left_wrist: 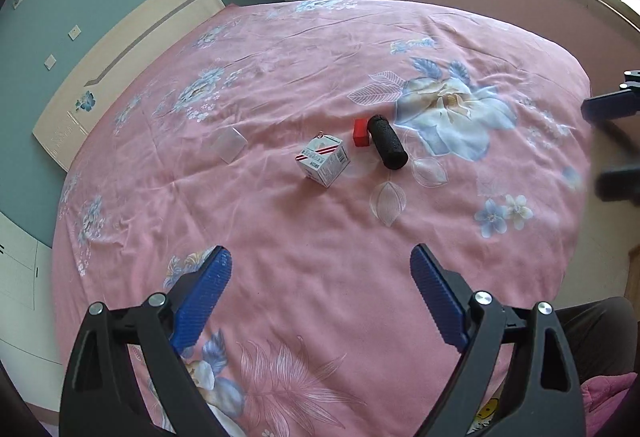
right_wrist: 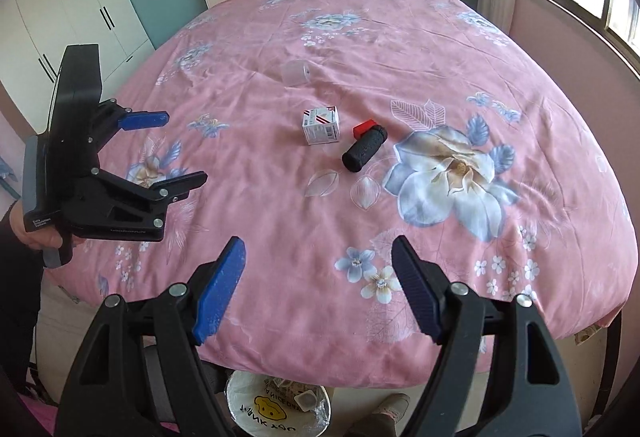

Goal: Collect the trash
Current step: 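Move both open tools up over the items on the bed, then grasp the white medicine box with the left tool while the right tool grasps the black foam tube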

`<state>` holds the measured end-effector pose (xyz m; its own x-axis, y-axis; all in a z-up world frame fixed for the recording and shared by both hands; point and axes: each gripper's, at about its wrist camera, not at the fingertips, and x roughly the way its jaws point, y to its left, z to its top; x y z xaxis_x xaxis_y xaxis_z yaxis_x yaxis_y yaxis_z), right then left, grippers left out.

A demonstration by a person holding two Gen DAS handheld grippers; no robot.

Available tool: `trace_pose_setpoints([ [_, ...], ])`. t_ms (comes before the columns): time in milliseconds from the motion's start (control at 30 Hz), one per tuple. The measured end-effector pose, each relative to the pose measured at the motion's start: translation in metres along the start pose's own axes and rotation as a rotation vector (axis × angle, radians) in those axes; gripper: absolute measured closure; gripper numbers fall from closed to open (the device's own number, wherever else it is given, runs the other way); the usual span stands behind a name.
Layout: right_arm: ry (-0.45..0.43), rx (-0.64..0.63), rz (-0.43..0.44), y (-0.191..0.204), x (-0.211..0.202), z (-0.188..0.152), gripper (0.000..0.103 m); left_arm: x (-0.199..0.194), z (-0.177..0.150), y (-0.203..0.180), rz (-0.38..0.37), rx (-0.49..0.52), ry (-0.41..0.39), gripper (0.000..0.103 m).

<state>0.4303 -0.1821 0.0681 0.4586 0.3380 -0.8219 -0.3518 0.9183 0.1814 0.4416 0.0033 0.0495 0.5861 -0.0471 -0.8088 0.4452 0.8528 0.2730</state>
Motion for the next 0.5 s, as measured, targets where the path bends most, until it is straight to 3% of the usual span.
trace_pose_setpoints([
  [233, 0.06, 0.08, 0.012, -0.026, 0.069, 0.05, 0.028, 0.072, 0.038, 0.007, -0.008, 0.084, 0.051, 0.011],
  [500, 0.103, 0.2, 0.036, -0.061, 0.142, 0.085, 0.028, 0.139, 0.063, 0.018, -0.062, 0.083, 0.082, 0.011],
])
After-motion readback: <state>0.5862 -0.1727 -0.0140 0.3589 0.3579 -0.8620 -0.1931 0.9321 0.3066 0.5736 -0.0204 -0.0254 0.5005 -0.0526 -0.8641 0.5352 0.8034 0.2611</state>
